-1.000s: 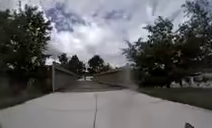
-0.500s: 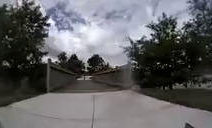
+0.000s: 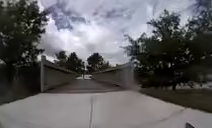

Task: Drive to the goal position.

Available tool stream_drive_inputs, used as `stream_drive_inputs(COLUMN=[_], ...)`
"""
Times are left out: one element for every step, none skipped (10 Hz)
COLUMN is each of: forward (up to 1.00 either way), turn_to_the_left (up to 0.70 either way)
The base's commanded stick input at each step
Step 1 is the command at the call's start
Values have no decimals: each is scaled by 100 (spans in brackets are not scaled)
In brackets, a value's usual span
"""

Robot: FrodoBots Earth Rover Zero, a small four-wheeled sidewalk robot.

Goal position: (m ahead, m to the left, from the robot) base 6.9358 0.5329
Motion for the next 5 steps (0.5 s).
stream_drive_inputs(forward=[59, 59, 59, 59, 59], turn_to_the_left=[1, 1, 1, 1, 1])
